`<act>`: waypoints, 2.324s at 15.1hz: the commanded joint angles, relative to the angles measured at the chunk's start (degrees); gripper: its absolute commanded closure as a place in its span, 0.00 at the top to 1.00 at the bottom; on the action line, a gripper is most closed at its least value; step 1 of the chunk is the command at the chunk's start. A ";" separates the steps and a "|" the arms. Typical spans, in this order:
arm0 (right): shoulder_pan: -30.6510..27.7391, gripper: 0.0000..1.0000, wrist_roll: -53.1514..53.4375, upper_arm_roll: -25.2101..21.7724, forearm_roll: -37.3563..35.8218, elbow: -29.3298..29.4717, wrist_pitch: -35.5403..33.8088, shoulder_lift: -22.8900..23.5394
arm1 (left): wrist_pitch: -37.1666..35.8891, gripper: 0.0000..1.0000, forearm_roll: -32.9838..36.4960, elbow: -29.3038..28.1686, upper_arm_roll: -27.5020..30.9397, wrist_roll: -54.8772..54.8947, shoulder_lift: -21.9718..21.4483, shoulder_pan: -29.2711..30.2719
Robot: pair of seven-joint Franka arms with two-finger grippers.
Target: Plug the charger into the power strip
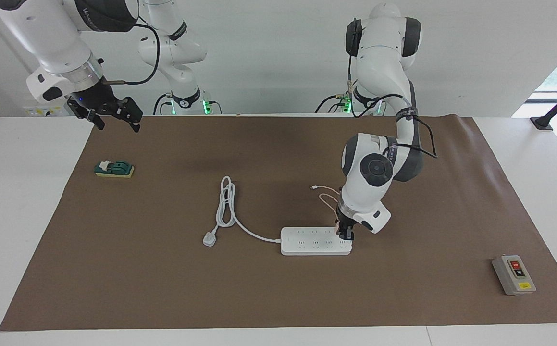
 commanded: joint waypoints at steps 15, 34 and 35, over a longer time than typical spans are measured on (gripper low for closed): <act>-0.77 1.00 -1.21 0.62 -0.76 -0.40 -0.81 -0.56 | -24.41 0.70 1.61 3.28 1.20 37.71 -19.00 9.05; -0.68 1.00 -1.21 0.62 -0.76 -0.40 -0.81 -0.56 | -16.60 1.00 19.73 -30.65 0.94 88.86 -48.81 11.78; -0.77 1.00 -1.21 0.62 -0.76 -0.40 -0.81 -0.56 | -18.18 1.00 18.94 -28.91 0.94 89.11 -47.59 11.96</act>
